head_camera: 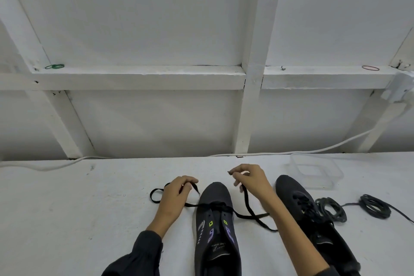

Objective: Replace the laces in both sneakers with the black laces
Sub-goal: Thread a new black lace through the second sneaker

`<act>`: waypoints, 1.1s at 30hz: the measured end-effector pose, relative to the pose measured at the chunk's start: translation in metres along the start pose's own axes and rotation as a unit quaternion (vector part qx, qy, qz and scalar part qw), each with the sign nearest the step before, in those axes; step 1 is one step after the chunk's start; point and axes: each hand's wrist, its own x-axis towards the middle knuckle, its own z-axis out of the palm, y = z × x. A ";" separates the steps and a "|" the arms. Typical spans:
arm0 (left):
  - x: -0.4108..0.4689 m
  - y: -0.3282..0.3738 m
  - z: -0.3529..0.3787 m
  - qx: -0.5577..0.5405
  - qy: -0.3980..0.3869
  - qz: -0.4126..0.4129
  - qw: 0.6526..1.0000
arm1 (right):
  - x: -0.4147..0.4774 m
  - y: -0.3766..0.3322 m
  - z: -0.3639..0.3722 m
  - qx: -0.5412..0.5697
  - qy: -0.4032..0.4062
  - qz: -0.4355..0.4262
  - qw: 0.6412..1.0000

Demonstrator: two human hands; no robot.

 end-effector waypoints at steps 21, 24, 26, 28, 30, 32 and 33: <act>-0.050 0.024 0.007 -0.064 -0.036 -0.068 0.995 | -0.060 0.000 0.006 -0.217 -0.130 -0.031 0.967; -0.052 0.020 0.010 -0.052 -0.036 -0.065 0.996 | -0.057 -0.007 0.008 -0.252 -0.151 -0.047 0.955; -0.053 0.017 0.012 -0.046 -0.035 -0.068 0.996 | -0.056 -0.010 0.012 -0.283 -0.159 -0.054 0.944; -0.054 0.016 0.013 -0.040 -0.038 -0.065 0.996 | -0.054 -0.013 0.017 -0.319 -0.154 -0.061 0.933; -0.055 0.016 0.012 -0.048 -0.038 -0.067 0.996 | -0.052 -0.014 0.018 -0.333 -0.149 -0.061 0.929; -0.057 0.016 0.011 -0.063 -0.026 -0.074 0.995 | -0.050 -0.013 0.016 -0.332 -0.150 -0.054 0.930; -0.058 0.017 0.010 -0.067 -0.018 -0.079 0.995 | -0.050 -0.012 0.014 -0.327 -0.149 -0.050 0.932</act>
